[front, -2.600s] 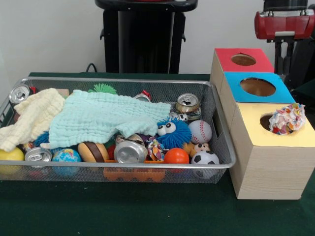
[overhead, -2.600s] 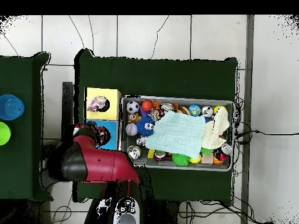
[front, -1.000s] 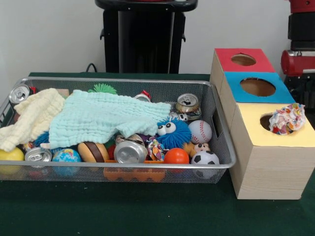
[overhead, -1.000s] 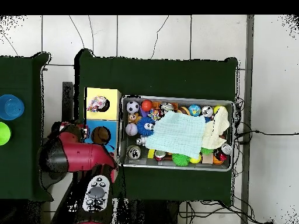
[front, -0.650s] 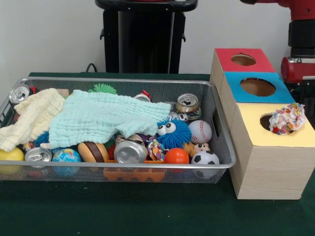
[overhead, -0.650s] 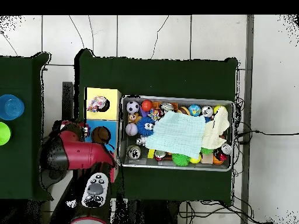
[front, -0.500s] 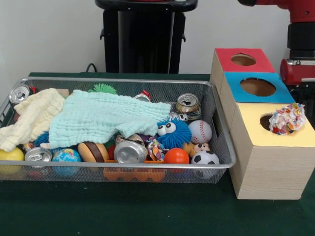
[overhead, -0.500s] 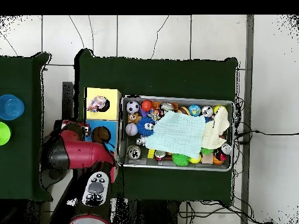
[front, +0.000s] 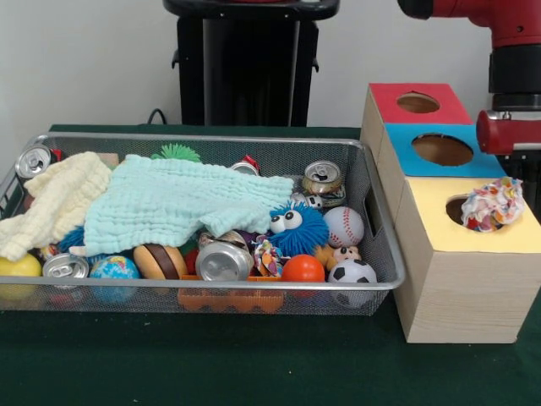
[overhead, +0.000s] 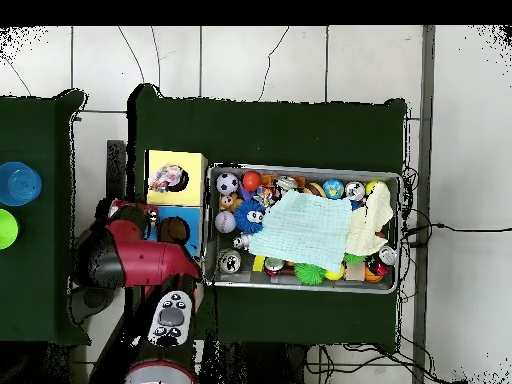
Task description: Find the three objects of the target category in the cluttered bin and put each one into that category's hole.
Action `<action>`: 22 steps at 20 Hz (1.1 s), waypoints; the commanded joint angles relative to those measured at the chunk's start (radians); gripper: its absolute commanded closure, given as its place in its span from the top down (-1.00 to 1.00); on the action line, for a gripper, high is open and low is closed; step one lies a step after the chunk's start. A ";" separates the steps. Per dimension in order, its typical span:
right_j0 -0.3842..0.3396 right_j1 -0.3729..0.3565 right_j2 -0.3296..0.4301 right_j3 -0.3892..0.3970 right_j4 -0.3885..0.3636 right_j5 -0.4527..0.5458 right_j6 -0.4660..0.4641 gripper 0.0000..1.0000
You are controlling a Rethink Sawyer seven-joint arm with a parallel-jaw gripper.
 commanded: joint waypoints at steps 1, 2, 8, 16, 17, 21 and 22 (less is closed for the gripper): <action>-0.117 -0.019 0.105 0.119 -0.076 -0.127 0.272 -1.00; -0.131 -0.034 0.107 0.140 -0.085 -0.127 0.271 -1.00; -0.252 -0.132 0.160 0.225 -0.168 -0.043 0.202 -1.00; -0.387 -0.151 0.296 0.276 -0.243 -0.041 0.211 -1.00; -0.397 -0.154 0.307 0.281 -0.249 -0.042 0.211 -1.00; -0.392 -0.152 0.298 0.278 -0.249 -0.048 0.203 -1.00; -0.384 -0.150 0.288 0.276 -0.246 -0.057 0.204 -1.00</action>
